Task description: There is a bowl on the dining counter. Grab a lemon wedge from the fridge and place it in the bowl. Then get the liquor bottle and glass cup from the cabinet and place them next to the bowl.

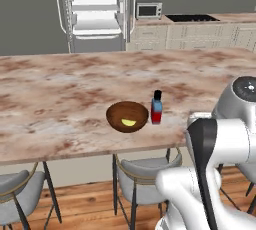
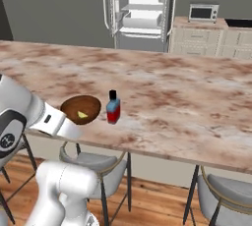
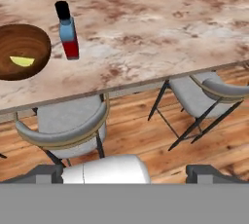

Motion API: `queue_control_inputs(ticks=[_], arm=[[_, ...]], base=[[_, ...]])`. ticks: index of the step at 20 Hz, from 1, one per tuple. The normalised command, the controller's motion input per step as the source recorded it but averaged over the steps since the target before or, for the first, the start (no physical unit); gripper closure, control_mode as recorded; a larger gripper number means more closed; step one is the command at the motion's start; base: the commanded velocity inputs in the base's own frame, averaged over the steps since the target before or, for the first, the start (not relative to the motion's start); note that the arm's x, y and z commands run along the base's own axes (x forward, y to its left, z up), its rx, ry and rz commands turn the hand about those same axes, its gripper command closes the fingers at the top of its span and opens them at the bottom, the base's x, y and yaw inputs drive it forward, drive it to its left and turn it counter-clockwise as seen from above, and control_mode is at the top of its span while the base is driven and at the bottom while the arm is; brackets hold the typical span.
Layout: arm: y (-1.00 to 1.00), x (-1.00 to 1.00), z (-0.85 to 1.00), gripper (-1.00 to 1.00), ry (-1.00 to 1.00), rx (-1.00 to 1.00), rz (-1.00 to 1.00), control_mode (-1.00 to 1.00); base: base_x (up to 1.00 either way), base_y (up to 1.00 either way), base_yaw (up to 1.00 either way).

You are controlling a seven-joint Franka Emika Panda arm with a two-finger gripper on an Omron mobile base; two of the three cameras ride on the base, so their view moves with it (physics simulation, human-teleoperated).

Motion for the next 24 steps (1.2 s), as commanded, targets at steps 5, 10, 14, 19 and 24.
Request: queue_control_inputs(ticks=[5, 10, 14, 19, 24], arm=[[0.00, 0.00, 0.00, -1.00, 0.00, 0.00, 0.00, 1.00], [0.00, 0.00, 0.00, -1.00, 0.00, 0.00, 0.00, 1.00], [0.00, 0.00, 0.00, -1.00, 0.00, 0.00, 0.00, 1.00], [0.00, 0.00, 0.00, -1.00, 0.00, 0.00, 0.00, 1.00], [0.00, 0.00, 0.00, -1.00, 0.00, 0.00, 0.00, 1.00]], base=[[-0.94, -0.33, 0.00], [-0.35, -0.76, -0.01], [0.01, -1.00, 0.00], [0.14, -1.00, -0.01], [0.21, -1.00, -0.04]])
